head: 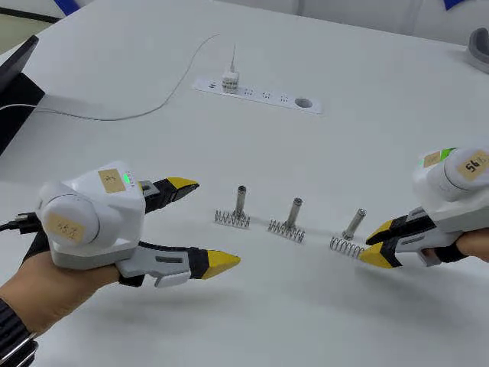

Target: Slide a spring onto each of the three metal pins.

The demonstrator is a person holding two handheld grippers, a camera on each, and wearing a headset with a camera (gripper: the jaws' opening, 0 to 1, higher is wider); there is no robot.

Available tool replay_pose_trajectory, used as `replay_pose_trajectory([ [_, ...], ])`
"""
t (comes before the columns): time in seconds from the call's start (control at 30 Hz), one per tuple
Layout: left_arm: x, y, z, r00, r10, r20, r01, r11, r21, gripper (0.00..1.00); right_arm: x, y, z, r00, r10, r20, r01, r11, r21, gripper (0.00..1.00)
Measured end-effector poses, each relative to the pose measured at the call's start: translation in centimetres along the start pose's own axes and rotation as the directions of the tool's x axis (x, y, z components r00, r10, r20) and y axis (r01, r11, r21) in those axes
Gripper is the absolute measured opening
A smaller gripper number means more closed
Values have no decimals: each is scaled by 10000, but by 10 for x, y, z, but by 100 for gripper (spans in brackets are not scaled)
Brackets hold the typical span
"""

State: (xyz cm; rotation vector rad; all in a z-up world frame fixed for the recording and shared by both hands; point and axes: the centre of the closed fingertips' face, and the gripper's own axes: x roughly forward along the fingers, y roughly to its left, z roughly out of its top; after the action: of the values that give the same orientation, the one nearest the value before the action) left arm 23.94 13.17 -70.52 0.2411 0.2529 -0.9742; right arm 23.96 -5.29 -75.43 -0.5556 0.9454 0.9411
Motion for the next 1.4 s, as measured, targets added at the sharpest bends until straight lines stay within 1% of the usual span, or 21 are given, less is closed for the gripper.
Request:
replay_pose_trajectory([
  [0.07,0,0,-1,10000,-4,-17,4,10000,-8,74,2,0,-2,9999,49,-144,-51,9999,-121,15],
  [0.13,0,0,-1,10000,-1,-19,1,10000,-18,74,4,-2,-3,9998,68,-177,-71,9999,-123,15],
  [0.3,0,0,-1,10000,4,-16,-4,10000,-44,74,8,1,-6,9990,232,-381,-243,9993,-278,15],
  [0.4,-1,0,-2,10000,15,-6,-15,10000,-83,74,11,0,-8,9986,226,-479,-242,9991,-334,15],
  [0.67,-3,1,-3,10000,43,-19,-43,10000,-88,74,13,2,-9,9978,353,-564,-373,9987,-346,14],
  [1.03,0,-3,-3,10000,-41,27,42,9999,-112,74,14,-1,-9,9971,400,-644,-418,9988,-261,12],
  [1.2,-2,-4,-3,10000,-95,15,95,9999,-104,72,10,5,-5,9978,383,-539,-401,9987,-328,11],
  [1.33,-1,-9,-3,9998,-197,32,197,9998,-90,71,7,16,-2,9971,562,-517,-586,9973,-451,11],
  [1.4,-1,-10,-3,9996,-270,45,271,9996,-58,70,6,17,-1,9969,586,-527,-616,9964,-589,11],
])
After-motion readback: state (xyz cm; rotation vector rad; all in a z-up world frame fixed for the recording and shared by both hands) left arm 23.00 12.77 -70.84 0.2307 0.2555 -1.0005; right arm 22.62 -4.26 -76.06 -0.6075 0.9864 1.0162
